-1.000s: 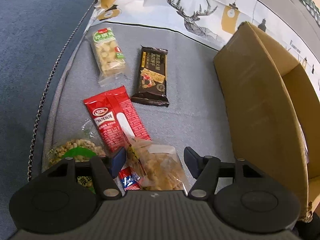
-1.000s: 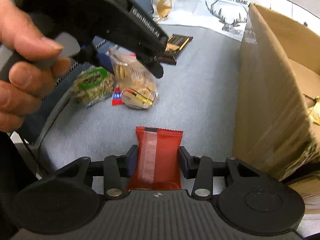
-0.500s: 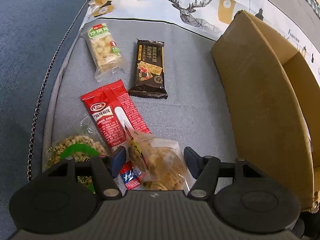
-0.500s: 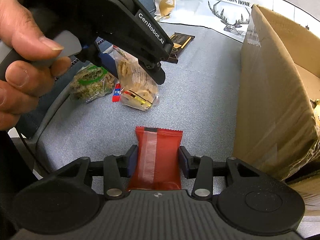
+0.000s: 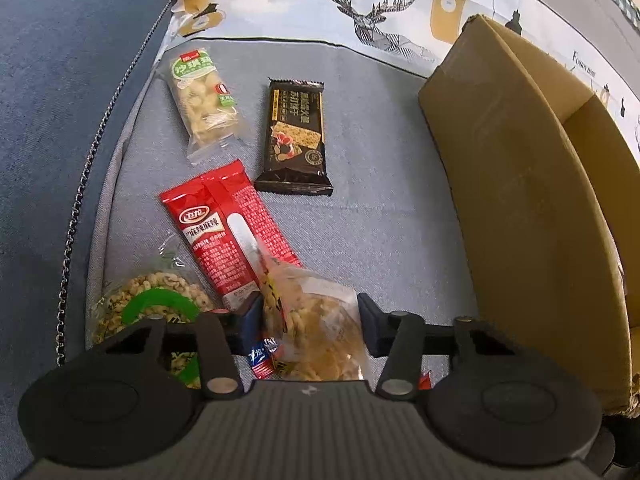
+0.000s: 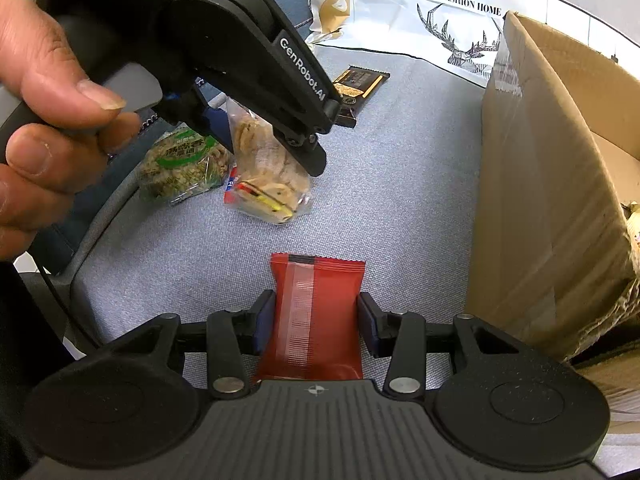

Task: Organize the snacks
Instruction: 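Carry the cookie bag in the left tool while the right tool carries the red packet over the box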

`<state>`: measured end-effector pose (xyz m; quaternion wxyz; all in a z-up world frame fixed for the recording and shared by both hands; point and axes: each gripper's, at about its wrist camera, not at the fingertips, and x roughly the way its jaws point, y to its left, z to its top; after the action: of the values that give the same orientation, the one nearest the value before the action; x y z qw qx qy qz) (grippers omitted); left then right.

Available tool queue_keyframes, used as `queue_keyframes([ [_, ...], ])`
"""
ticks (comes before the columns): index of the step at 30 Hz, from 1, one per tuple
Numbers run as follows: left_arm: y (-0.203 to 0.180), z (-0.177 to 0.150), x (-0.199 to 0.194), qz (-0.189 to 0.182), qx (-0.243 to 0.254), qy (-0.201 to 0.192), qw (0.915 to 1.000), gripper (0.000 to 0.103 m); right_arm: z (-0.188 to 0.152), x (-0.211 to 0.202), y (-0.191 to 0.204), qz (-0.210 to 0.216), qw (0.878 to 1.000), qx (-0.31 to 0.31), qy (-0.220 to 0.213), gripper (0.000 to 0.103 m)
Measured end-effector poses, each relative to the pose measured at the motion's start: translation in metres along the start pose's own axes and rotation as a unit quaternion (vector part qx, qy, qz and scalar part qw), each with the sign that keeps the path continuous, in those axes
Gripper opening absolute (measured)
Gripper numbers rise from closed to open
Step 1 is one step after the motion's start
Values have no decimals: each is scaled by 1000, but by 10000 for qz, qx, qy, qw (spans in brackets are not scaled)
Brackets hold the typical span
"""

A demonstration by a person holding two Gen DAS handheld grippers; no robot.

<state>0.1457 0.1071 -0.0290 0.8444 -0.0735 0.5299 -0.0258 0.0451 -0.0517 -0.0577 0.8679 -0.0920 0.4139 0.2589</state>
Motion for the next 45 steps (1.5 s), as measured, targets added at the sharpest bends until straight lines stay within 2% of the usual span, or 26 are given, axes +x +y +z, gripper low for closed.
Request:
queue_keyframes([
  [8, 2, 0, -16, -19, -94, -358, 9993, 47, -3, -4, -1, -139, 9998, -18, -129, 43],
  [13, 3, -3, -35, -27, -182, -785, 9967, 47, -6, -13, -2, -189, 9994, -18, -299, 43],
  [21, -4, -14, -76, -73, -292, -1737, 9843, 47, -10, -38, 0, -280, 9962, -80, -820, 43],
  [27, -14, -22, -94, 157, -194, -2240, 9743, 48, -10, -75, 2, -187, 9879, -151, -1530, 43],
  [31, -15, -22, -99, 143, -207, -2362, 9714, 48, -9, -97, -1, -175, 9805, -158, -1950, 43],
  [37, -8, -18, -98, 189, -585, -2313, 9709, 48, 4, -129, -21, -299, 9754, 164, -2178, 43],
  [42, -13, -13, -90, 342, -512, -2231, 9729, 47, 15, -162, -57, -511, 9609, 206, -2715, 43],
  [44, -18, -13, -91, 432, -349, -2291, 9718, 37, 20, -170, -81, -627, 9554, 393, -2858, 43],
  [45, -20, -13, -91, 459, -286, -2332, 9709, 37, 23, -173, -94, -681, 9531, 501, -2905, 43],
])
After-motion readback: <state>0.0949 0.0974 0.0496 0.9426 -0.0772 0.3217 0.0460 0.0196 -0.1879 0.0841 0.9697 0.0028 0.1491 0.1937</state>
